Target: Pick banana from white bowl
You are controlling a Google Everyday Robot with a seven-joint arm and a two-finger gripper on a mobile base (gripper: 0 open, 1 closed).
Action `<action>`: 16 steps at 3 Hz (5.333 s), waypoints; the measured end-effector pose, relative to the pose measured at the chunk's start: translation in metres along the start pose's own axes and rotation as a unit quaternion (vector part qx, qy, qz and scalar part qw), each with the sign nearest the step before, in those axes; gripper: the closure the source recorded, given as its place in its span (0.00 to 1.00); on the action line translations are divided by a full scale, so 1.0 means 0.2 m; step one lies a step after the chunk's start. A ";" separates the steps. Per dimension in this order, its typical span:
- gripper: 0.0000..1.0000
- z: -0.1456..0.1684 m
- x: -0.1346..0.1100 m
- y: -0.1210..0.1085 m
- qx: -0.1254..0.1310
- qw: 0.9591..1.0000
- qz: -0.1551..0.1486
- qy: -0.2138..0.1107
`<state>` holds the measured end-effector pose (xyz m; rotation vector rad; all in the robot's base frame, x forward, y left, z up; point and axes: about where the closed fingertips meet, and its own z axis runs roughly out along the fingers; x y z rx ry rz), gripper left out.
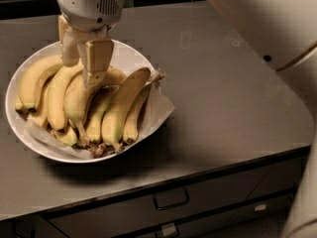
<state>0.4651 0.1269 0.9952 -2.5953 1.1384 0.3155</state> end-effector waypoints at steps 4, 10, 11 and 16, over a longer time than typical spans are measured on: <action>0.51 0.07 0.03 0.00 -0.022 1.000 0.010 -0.001; 0.93 0.15 0.05 0.04 -0.050 0.999 0.004 -0.010; 1.00 0.15 0.05 0.04 -0.050 0.999 0.004 -0.010; 1.00 -0.18 -0.27 -0.05 0.081 0.993 -0.027 0.078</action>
Offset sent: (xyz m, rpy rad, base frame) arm -0.0263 -0.0481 -0.0266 -0.2496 0.1744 0.0710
